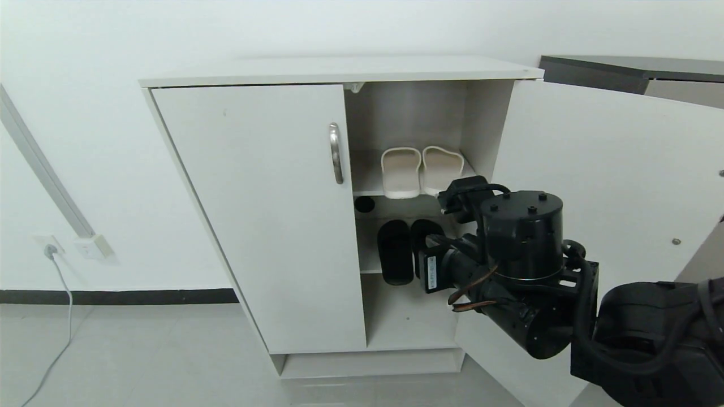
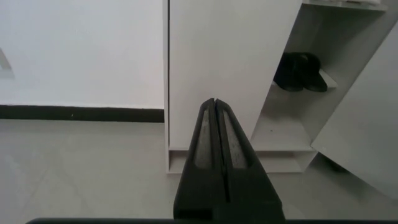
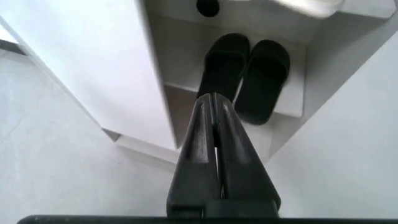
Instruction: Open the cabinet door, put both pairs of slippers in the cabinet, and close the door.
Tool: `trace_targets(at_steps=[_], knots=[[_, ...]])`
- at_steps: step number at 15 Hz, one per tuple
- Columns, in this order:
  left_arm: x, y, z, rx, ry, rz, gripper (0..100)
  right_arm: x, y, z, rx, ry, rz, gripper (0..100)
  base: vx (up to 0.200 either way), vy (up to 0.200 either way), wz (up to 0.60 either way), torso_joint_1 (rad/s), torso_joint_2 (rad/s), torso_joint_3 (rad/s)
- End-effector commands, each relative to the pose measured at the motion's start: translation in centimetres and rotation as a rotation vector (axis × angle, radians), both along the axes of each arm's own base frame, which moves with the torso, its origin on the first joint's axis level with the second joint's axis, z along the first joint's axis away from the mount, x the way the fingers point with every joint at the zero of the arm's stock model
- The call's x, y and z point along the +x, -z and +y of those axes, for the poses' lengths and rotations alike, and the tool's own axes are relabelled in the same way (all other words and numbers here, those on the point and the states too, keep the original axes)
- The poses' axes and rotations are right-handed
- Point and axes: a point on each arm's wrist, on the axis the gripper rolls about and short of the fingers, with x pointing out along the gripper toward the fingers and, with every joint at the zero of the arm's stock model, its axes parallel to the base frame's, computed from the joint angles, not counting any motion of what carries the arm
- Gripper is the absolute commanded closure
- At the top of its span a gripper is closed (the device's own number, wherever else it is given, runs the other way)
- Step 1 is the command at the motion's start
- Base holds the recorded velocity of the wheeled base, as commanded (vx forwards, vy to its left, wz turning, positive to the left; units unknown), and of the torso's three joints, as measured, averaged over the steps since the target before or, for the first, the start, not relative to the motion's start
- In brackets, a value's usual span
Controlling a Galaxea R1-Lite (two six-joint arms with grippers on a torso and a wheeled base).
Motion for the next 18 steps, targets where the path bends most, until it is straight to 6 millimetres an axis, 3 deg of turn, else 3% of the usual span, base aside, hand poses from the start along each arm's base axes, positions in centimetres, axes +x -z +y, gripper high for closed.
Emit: trace_targets(at_steps=[1,18], knots=[[0.01,0.00,0.00,-0.001,0.001,0.002,100,0.24,1.19,0.16,-0.026,-0.007,0.002,100,-0.200,0.000,0.00,0.007,0.01,0.002],[0.01,0.00,0.00,-0.002,-0.003,0.002,100,0.32,2.10,0.10,-0.058,-0.014,-0.009,100,-0.012,0.000,0.00,0.000,0.00,0.000]])
